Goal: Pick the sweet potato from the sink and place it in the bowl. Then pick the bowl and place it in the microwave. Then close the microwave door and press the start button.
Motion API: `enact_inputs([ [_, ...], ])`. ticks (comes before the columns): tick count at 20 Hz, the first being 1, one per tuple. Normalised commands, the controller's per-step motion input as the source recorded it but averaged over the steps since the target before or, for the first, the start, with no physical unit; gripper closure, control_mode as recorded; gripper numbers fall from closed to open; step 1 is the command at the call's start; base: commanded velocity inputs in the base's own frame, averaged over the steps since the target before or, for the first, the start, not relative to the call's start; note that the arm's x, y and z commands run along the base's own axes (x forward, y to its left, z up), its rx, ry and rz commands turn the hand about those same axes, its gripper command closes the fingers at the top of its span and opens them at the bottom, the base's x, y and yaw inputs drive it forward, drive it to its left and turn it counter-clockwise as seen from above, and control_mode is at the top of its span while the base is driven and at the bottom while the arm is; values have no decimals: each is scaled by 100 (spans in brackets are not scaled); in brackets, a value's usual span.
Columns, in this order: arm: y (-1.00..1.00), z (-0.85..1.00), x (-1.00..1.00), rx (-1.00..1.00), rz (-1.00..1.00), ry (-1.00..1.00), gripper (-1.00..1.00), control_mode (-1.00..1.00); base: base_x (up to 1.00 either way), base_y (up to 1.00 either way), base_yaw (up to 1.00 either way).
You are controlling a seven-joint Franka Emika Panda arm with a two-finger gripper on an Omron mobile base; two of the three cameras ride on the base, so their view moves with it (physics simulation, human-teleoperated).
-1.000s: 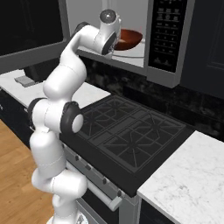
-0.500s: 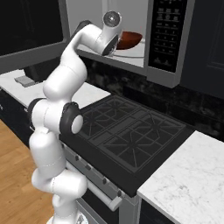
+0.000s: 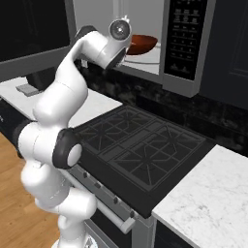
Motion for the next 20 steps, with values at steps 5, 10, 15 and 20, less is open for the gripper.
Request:
enact_inputs([
  [5,17,12,-95,0,0,-13,-100,-100,0,0,0],
  [10,36,0,-99,1,0,-13,-100,-100,0,0,0],
  [15,42,0,-89,0,0,-14,-100,-100,0,0,0],
  [20,43,0,-59,0,-6,-13,-100,-100,0,0,0],
])
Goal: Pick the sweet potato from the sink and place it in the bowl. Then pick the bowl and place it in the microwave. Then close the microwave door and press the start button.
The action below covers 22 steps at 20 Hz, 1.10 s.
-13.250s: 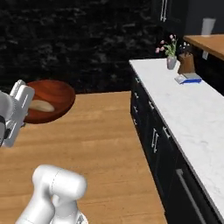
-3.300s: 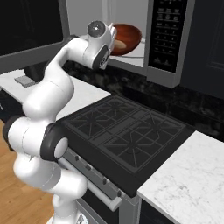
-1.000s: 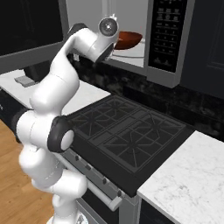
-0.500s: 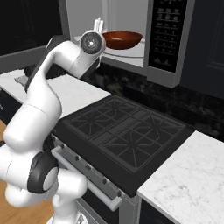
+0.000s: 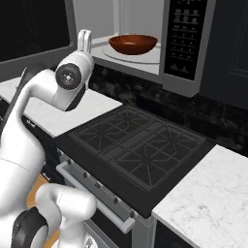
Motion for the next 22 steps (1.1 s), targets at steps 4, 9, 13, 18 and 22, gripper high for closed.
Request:
enact_inputs([
  [4,35,0,-54,-2,-6,-7,-100,-100,0,0,0],
  [9,38,1,-56,-1,-9,0,-100,-100,0,0,0],
  [13,48,12,-55,0,-12,0,-100,-100,0,0,0],
  [18,42,22,-63,-5,-14,0,-100,-100,0,0,0],
  [22,32,27,-75,-1,-12,0,-100,-100,0,0,0],
])
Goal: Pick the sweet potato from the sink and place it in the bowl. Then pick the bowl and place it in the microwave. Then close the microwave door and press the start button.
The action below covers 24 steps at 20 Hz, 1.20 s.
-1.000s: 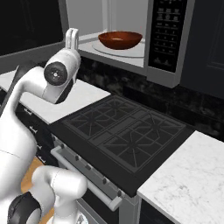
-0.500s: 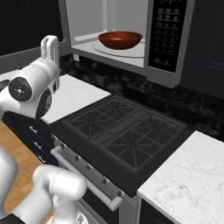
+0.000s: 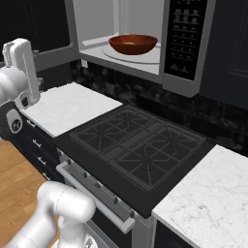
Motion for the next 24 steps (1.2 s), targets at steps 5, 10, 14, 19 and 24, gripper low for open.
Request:
enact_inputs([
  [5,30,6,-73,0,-9,0,-100,-100,0,0,0],
  [10,40,0,-54,0,-7,-1,-100,-100,0,0,0],
  [14,42,0,-47,0,-6,-8,-100,-100,0,0,0],
  [19,55,0,-41,0,-6,-6,-100,-100,0,0,0],
  [24,62,-13,-8,0,-4,0,-100,-100,0,0,0],
])
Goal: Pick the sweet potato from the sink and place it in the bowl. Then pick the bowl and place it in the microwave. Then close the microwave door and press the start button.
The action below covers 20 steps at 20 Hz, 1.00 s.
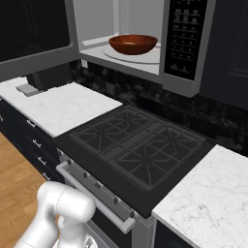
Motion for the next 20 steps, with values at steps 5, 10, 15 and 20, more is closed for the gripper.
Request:
enact_inputs([
  [5,67,-14,-2,0,-7,0,-100,-100,0,0,0],
  [10,80,-5,-10,0,-12,0,-100,-100,0,0,0],
  [15,56,-34,0,2,-9,0,-100,-100,0,0,0],
  [20,59,-65,0,6,-8,-2,-100,-100,0,0,0],
])
